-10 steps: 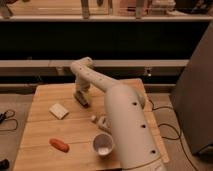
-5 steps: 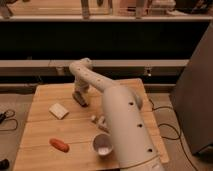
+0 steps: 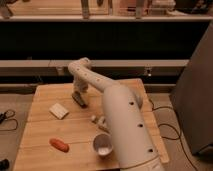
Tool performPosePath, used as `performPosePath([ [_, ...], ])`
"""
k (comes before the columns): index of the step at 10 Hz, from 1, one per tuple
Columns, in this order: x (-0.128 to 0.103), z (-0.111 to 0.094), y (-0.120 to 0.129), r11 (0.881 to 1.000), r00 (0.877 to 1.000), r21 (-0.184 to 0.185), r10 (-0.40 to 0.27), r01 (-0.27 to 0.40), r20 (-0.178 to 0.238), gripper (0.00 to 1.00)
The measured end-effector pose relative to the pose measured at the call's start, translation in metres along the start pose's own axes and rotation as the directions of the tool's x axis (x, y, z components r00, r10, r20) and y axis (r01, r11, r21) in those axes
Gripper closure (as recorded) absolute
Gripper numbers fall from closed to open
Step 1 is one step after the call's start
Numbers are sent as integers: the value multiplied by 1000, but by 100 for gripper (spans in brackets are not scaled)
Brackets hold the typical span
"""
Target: Place the eraser on the white sponge
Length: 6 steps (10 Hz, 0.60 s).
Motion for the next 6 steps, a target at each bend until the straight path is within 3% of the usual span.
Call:
performPosePath([
  [1,-4,-2,0,1000,1000,-1,-1,1,0,83],
  [4,-13,-10,0,1000,1000,1,-7,7,-6,99],
  [5,-16,-11,-1,1000,1000,2,-8,8,-5,98],
  [6,-17,-7,-2,1000,1000,0,-3,3,-2,90],
])
